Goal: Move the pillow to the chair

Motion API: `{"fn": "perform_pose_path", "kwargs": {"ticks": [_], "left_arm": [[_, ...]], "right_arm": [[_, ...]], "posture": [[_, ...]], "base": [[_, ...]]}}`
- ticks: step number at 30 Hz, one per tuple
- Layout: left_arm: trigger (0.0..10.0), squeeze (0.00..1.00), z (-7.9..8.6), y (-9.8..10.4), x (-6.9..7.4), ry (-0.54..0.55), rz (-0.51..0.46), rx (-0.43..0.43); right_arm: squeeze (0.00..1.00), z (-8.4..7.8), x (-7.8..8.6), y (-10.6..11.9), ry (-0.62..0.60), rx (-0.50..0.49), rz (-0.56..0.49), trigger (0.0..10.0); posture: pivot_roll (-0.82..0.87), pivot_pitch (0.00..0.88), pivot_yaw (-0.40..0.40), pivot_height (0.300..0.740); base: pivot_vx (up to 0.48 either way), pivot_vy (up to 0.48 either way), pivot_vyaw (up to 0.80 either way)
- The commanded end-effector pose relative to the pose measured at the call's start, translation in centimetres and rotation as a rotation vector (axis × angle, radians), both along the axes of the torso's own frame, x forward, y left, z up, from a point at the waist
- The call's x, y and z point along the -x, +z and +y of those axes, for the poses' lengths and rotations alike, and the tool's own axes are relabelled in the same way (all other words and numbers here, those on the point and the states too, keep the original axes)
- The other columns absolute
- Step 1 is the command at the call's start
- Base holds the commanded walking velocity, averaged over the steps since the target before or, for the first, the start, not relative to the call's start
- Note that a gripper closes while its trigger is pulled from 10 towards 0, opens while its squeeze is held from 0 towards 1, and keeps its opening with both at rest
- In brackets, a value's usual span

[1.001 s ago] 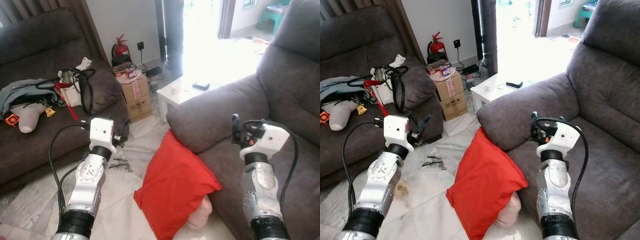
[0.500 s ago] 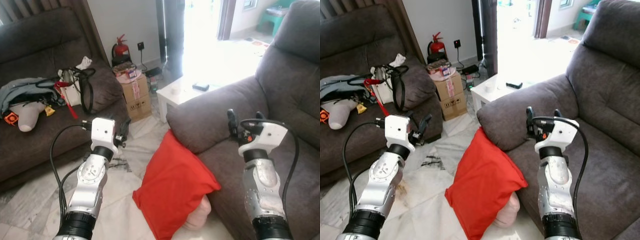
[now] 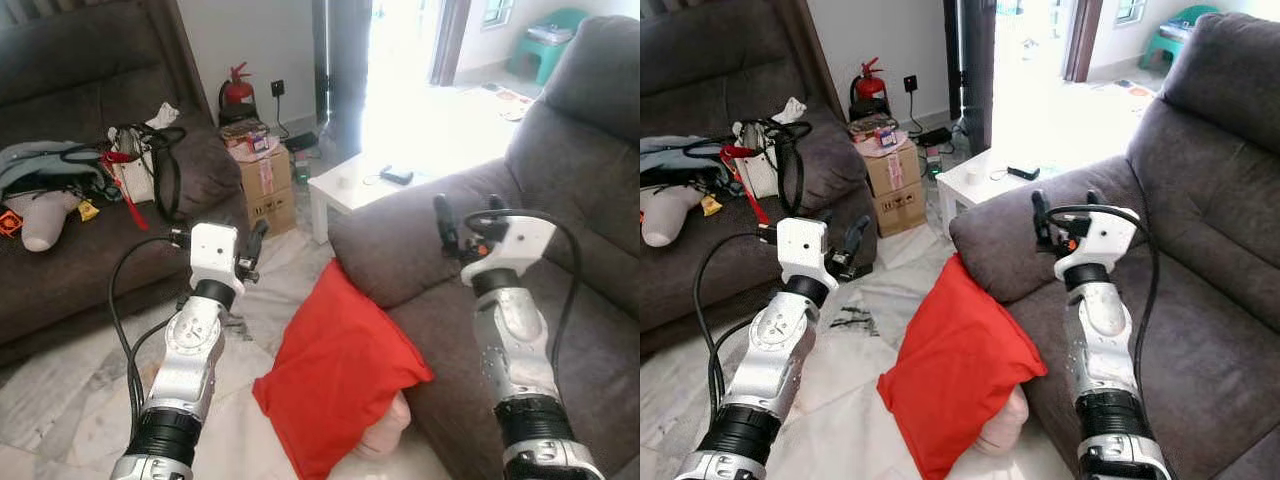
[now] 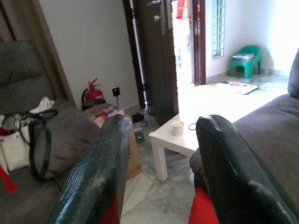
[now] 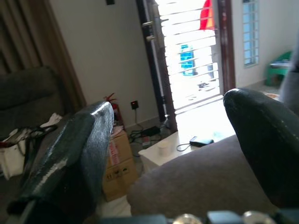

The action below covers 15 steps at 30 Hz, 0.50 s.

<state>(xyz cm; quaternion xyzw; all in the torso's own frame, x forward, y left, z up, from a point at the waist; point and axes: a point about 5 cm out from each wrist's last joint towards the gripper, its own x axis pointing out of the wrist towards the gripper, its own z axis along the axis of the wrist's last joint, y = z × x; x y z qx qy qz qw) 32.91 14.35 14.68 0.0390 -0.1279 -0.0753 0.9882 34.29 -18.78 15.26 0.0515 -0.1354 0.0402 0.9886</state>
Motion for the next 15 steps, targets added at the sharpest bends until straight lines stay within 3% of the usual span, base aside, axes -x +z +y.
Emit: {"fn": "perform_pose_path", "kwargs": {"ticks": [1, 15], "left_arm": [[10.0, 0.0, -0.1, 0.6, -0.3, 0.005, -0.019, -0.014], [10.0, 0.0, 0.4, -0.3, 0.3, 0.01, 0.009, -0.043]], "right_arm": [[0.0, 0.3, -0.3, 0.1, 0.009, -0.003, 0.004, 10.0], [0.0, 0.1, 1.2, -1.9, -0.017, -0.003, 0.043, 10.0]], "posture": [[-0.06, 0.0, 0.031, 0.74], [-0.06, 0.0, 0.057, 0.74]], "base": [[0.0, 0.0, 0.0], [0.0, 0.0, 0.0]]}}
